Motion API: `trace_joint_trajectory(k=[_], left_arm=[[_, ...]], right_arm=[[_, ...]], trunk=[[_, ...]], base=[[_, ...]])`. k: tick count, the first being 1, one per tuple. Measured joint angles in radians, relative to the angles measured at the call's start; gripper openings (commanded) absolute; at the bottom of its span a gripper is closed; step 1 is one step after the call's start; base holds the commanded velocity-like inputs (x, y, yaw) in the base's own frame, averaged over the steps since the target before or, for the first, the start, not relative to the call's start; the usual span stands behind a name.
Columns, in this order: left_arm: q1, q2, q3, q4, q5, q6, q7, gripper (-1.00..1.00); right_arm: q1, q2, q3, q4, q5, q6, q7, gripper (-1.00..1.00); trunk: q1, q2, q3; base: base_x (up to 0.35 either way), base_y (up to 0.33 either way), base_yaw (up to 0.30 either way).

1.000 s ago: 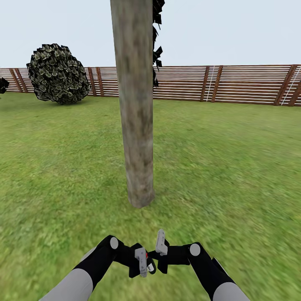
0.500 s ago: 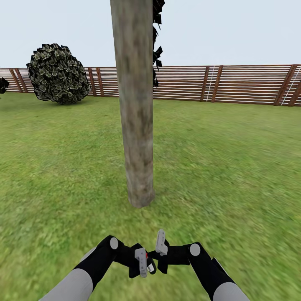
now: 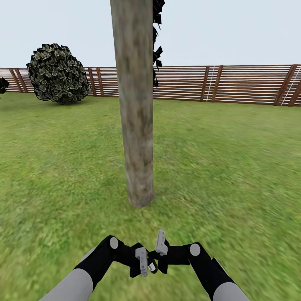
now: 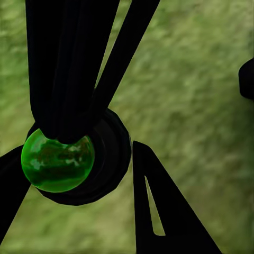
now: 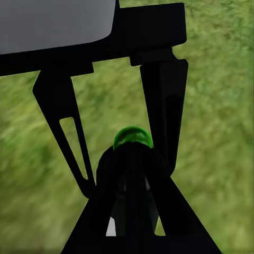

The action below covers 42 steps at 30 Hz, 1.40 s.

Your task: In the garden, pick up the pesticide atomizer on the floor and spray pesticide onto both trees until each tree trunk is fully covered.

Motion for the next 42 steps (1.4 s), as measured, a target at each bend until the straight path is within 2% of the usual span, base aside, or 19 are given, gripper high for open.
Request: trace_joint_trajectory(k=[10, 20, 23, 29, 30, 32, 34, 35, 38, 40, 42], left_arm=[[0.0, 0.003, -0.002, 0.011, 0.007, -0.002, 0.001, -1.0], [0.002, 0.025, 0.0, 0.014, 0.005, -0.003, 0.0, -1.0], [0.002, 0.069, 0.001, 0.014, 0.005, -0.003, 0.001, -1.0], [0.002, 0.116, 0.003, 0.014, 0.003, -0.003, 0.001, -1.0], [0.004, 0.152, 0.006, 0.015, -0.002, -0.003, 0.0, -1.0], [0.008, 0.19, 0.006, 0.015, -0.003, -0.003, 0.0, -1.0], [0.01, 0.214, 0.007, 0.015, 0.0, -0.003, 0.0, -1.0], [0.011, 0.227, 0.007, 0.015, 0.0, -0.003, 0.0, -1.0], [0.015, 0.274, 0.008, 0.015, 0.0, -0.003, 0.003, -1.0], [0.015, 0.287, 0.009, 0.014, 0.001, -0.001, 0.007, -1.0], [0.016, 0.297, 0.018, 0.015, 0.003, 0.002, 0.012, -1.0]], right_arm=[[0.0, 0.0, 0.0, 0.0, 0.001, 0.001, -0.001, -1.0], [0.0, -0.003, 0.0, 0.002, 0.001, 0.001, -0.001, -1.0], [0.0, -0.003, 0.0, 0.003, 0.001, 0.001, -0.001, -1.0], [0.0, -0.003, 0.0, 0.003, 0.001, 0.001, -0.001, -1.0], [0.0, -0.004, 0.0, 0.003, 0.001, 0.0, -0.001, -1.0], [0.0, -0.003, 0.0, 0.003, 0.001, 0.0, -0.001, -1.0], [0.0, -0.004, 0.0, 0.003, 0.001, 0.0, -0.001, -1.0], [0.0, -0.005, 0.0, 0.003, 0.001, 0.0, -0.001, 1.0], [0.0, -0.01, 0.0, 0.004, 0.0, 0.0, -0.004, 1.0], [0.0, -0.013, -0.001, 0.005, -0.001, 0.0, -0.005, 1.0], [0.001, -0.033, -0.003, 0.011, -0.001, -0.002, -0.024, 1.0]], trunk=[[0.0, 0.0, 0.0], [0.0, 0.0, 0.0], [0.0, 0.0, 0.0], [0.0, 0.0, 0.0], [0.0, 0.0, 0.0], [0.0, 0.0, 0.0], [0.0, 0.0, 0.0], [0.0, 0.0, 0.0], [0.0, 0.0, 0.0], [0.0, 0.0, 0.0], [0.0, 0.0, 0.0]], base=[[0.0, 0.0, 0.0], [0.0, 0.0, 0.0], [0.0, 0.0, 0.0], [0.0, 0.0, 0.0], [0.0, 0.0, 0.0], [0.0, 0.0, 0.0], [0.0, 0.0, 0.0], [0.0, 0.0, 0.0], [0.0, 0.0, 0.0], [0.0, 0.0, 0.0], [0.0, 0.0, 0.0]])
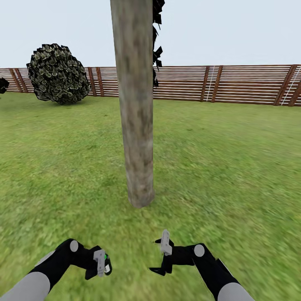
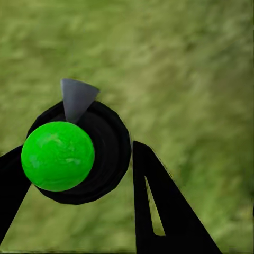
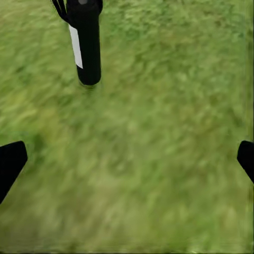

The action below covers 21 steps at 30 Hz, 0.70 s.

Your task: In the garden, pick up the pesticide atomizer on the floor and spray pesticide onto both trees until each tree trunk is fully covered.

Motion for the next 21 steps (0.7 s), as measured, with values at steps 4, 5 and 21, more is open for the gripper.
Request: trace_joint_trajectory(k=[4, 5, 21], left_arm=[[0.0, 0.002, 0.149, 0.001, 0.005, 0.006, 0.067, -1.0], [0.002, 0.0, 0.193, 0.001, 0.006, 0.007, 0.094, -1.0], [0.012, -0.076, 0.584, 0.153, 0.082, 0.136, 0.6, -1.0]], right_arm=[[0.002, -0.07, -0.005, 0.096, -0.01, -0.003, -0.202, 1.0], [0.002, -0.079, -0.006, 0.136, -0.01, -0.003, -0.265, 1.0], [0.006, -0.097, -0.016, 0.512, -0.416, -0.102, -1.153, 1.0]], trunk=[[0.0, 0.0, 0.0], [0.0, 0.0, 0.0], [0.0, 0.0, 0.0]], base=[[0.0, 0.0, 0.0], [0.0, 0.0, 0.0], [0.0, 0.0, 0.0]])
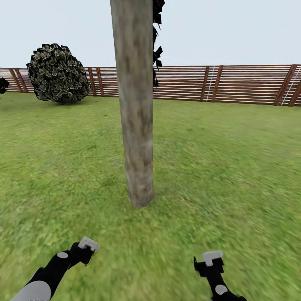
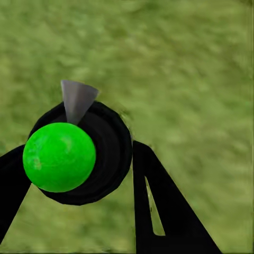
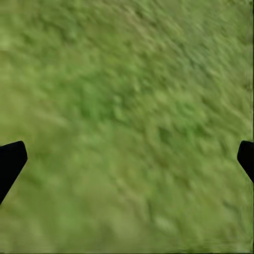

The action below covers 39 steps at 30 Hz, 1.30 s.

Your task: In the garden, pick up the pesticide atomizer on the floor and spray pesticide onto both trees until each tree trunk is fully covered.

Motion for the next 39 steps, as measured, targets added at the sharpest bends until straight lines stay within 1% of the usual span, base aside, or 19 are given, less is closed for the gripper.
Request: trace_joint_trajectory(k=[1, 3, 4, 5, 7, 10, 13, 16, 17, 19, 20, 21, 22, 23, 26, 27, 28, 35, 39], left_arm=[[0.0, -0.002, 0.008, 0.001, 0.019, 0.006, 0.017, -1.0], [0.0, -0.005, 0.034, 0.003, 0.086, 0.022, 0.059, -1.0], [0.0, -0.007, 0.039, 0.003, 0.111, 0.032, 0.071, -1.0], [0.0, -0.008, 0.041, 0.003, 0.127, 0.047, 0.078, -1.0], [0.0, -0.027, 0.036, -0.003, 0.147, 0.093, 0.086, -1.0], [0.0, -0.064, 0.009, -0.013, 0.143, 0.12, 0.09, -1.0], [-0.004, -0.082, -0.007, -0.017, 0.142, 0.139, 0.091, -1.0], [-0.013, -0.111, -0.009, -0.018, 0.14, 0.188, 0.091, -1.0], [-0.016, -0.135, -0.015, -0.023, 0.146, 0.23, 0.095, -1.0], [-0.02, -0.169, -0.028, -0.058, 0.146, 0.272, 0.116, -1.0], [-0.022, -0.177, -0.032, -0.073, 0.144, 0.28, 0.123, -1.0], [-0.025, -0.197, -0.052, -0.124, 0.148, 0.32, 0.144, -1.0], [-0.024, -0.205, -0.065, -0.157, 0.148, 0.358, 0.152, -1.0], [-0.023, -0.21, -0.076, -0.183, 0.149, 0.393, 0.156, -1.0], [-0.024, -0.217, -0.091, -0.217, 0.153, 0.441, 0.16, -1.0], [-0.019, -0.229, -0.099, -0.251, 0.156, 0.479, 0.161, -1.0], [-0.018, -0.23, -0.099, -0.252, 0.154, 0.48, 0.161, -1.0], [-0.02, -0.228, -0.098, -0.252, 0.153, 0.478, 0.163, -1.0], [-0.021, -0.227, -0.097, -0.26, 0.154, 0.477, 0.163, -1.0]], right_arm=[[0.0, -0.006, 0.002, 0.001, -0.028, -0.011, -0.002, 1.0], [0.004, -0.037, 0.002, 0.004, -0.115, -0.038, -0.001, 1.0], [0.009, -0.048, 0.004, 0.005, -0.144, -0.046, 0.0, 1.0], [0.014, -0.056, 0.004, 0.005, -0.161, -0.05, 0.001, 1.0], [0.023, -0.068, 0.004, 0.004, -0.181, -0.057, 0.001, 1.0], [0.029, -0.08, 0.004, 0.004, -0.188, -0.059, 0.001, 1.0], [0.032, -0.087, 0.006, 0.005, -0.19, -0.06, 0.001, 1.0], [0.033, -0.088, 0.006, 0.006, -0.193, -0.059, 0.0, 1.0], [0.033, -0.088, 0.006, 0.006, -0.194, -0.059, -0.001, 1.0], [0.035, -0.089, 0.006, 0.008, -0.194, -0.059, -0.002, 1.0], [0.036, -0.088, 0.006, 0.011, -0.195, -0.059, -0.002, 1.0], [0.039, -0.088, 0.005, 0.017, -0.195, -0.059, -0.002, 1.0], [0.039, -0.087, 0.006, 0.02, -0.195, -0.059, -0.003, 1.0], [0.04, -0.085, 0.006, 0.022, -0.195, -0.059, -0.003, 1.0], [0.041, -0.081, 0.006, 0.025, -0.196, -0.059, -0.003, 1.0], [0.055, -0.041, 0.007, 0.096, -0.196, -0.059, -0.009, 1.0], [0.061, -0.036, 0.005, 0.101, -0.197, -0.06, -0.008, 1.0], [0.061, -0.034, 0.005, 0.098, -0.196, -0.058, -0.005, 1.0], [0.061, -0.033, 0.006, 0.099, -0.196, -0.057, -0.003, 1.0]], trunk=[[0.0, 0.0, 0.0], [0.0, 0.0, 0.0], [0.0, 0.0, 0.0], [0.0, 0.0, 0.0], [0.0, 0.0, 0.0], [0.0, 0.0, 0.0], [0.0, 0.0, 0.0], [0.0, 0.0, 0.0], [-0.001, 0.0, 0.0], [-0.001, 0.0, 0.0], [-0.001, 0.0, 0.0], [-0.001, 0.0, 0.0], [-0.001, 0.0, 0.0], [-0.001, 0.0, 0.0], [-0.001, 0.0, 0.0], [0.0, 0.0, 0.0], [0.0, 0.0, 0.0], [0.0, 0.0, 0.0], [0.0, 0.0, 0.0]], base=[[0.0, 0.0, 0.0], [0.0, 0.0, 0.0], [0.0, 0.0, 0.0], [0.0, 0.0, 0.0], [0.0, 0.0, 0.0], [0.0, 0.0, 0.0], [0.102, 0.0, 0.0], [0.265, -0.006, 0.0], [0.312, -0.058, 0.0], [0.322, -0.101, 0.0], [0.323, -0.137, 0.0], [0.315, -0.149, 0.0], [0.309, -0.156, 0.0], [0.307, -0.159, 0.0], [0.202, -0.109, 0.0], [0.0, 0.0, 0.0], [0.0, 0.0, 0.0], [0.002, 0.0, 0.0], [0.22, -0.078, 0.0]])
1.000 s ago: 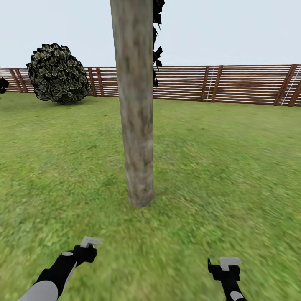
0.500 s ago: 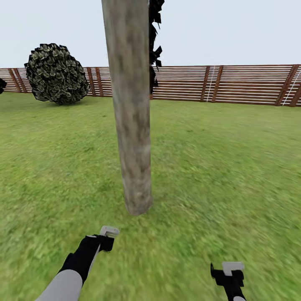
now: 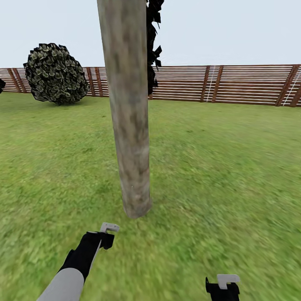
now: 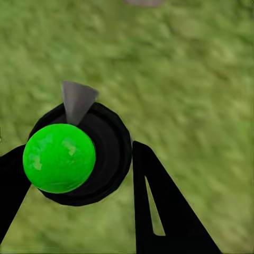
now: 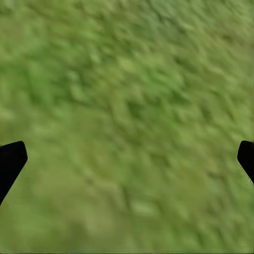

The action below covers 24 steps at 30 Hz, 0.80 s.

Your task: In the garden, pick up the pesticide atomizer on the floor and spray pesticide onto both trees until each tree trunk is fully covered.

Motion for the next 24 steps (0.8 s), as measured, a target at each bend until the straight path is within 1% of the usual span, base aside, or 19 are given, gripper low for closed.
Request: trace_joint_trajectory(k=[2, 3, 4, 7, 12, 13, 15, 21, 22, 23, 24], left_arm=[[0.002, 0.001, 0.003, -0.028, 0.001, 0.001, 0.0, -1.0], [0.006, 0.001, 0.007, -0.074, 0.001, 0.002, -0.001, -1.0], [0.007, 0.0, 0.008, -0.082, 0.003, 0.003, -0.001, -1.0], [0.008, -0.002, 0.006, -0.088, 0.004, 0.003, -0.001, -1.0], [0.007, -0.005, 0.001, -0.089, 0.018, 0.008, -0.001, -1.0], [0.005, -0.006, 0.0, -0.09, 0.019, 0.042, -0.001, -1.0], [-0.002, -0.008, -0.001, -0.092, 0.02, 0.074, -0.002, -1.0], [-0.008, -0.01, -0.002, -0.092, 0.019, 0.094, -0.005, -1.0], [-0.008, -0.01, -0.006, -0.092, 0.019, 0.095, -0.005, -1.0], [-0.008, -0.01, -0.024, -0.092, 0.02, 0.096, -0.006, -1.0], [-0.007, -0.01, -0.057, -0.091, 0.022, 0.11, -0.006, -1.0]], right_arm=[[0.0, 0.0, 0.0, -0.001, 0.0, 0.0, 0.0, 1.0], [0.0, 0.001, 0.0, -0.004, -0.001, -0.001, 0.0, 1.0], [0.0, 0.001, 0.0, -0.004, -0.001, -0.001, 0.0, 1.0], [0.0, 0.0, 0.001, -0.005, 0.003, -0.002, 0.001, 1.0], [0.0, -0.002, 0.003, -0.007, 0.005, -0.002, 0.003, 1.0], [0.0, -0.005, 0.002, -0.007, 0.005, -0.002, 0.003, 1.0], [0.0, -0.007, 0.003, -0.007, 0.005, -0.002, 0.001, 1.0], [0.0, -0.012, 0.0, -0.007, 0.001, -0.001, 0.0, 1.0], [0.0, -0.012, 0.0, -0.007, 0.0, -0.002, 0.0, 1.0], [0.0, -0.012, 0.0, -0.007, 0.0, -0.003, 0.0, 1.0], [0.0, -0.012, -0.001, -0.007, 0.001, -0.003, 0.0, 1.0]], trunk=[[0.0, 0.0, 0.0], [0.0, 0.0, 0.0], [0.0, 0.0, 0.0], [0.0, 0.0, 0.0], [0.0, 0.0, 0.0], [0.0, 0.0, 0.0], [0.0, 0.0, 0.0], [0.0, 0.0, 0.0], [0.0, 0.0, 0.0], [0.0, 0.0, 0.0], [0.001, 0.0, 0.0]], base=[[0.158, -0.208, 0.046], [0.041, -0.265, 0.179], [0.021, -0.271, 0.227], [0.007, -0.276, 0.212], [0.101, -0.27, 0.032], [0.248, -0.231, 0.002], [0.269, -0.209, 0.001], [0.269, -0.195, 0.0], [0.088, -0.284, 0.0], [-0.024, -0.299, 0.0], [-0.092, -0.294, 0.0]])
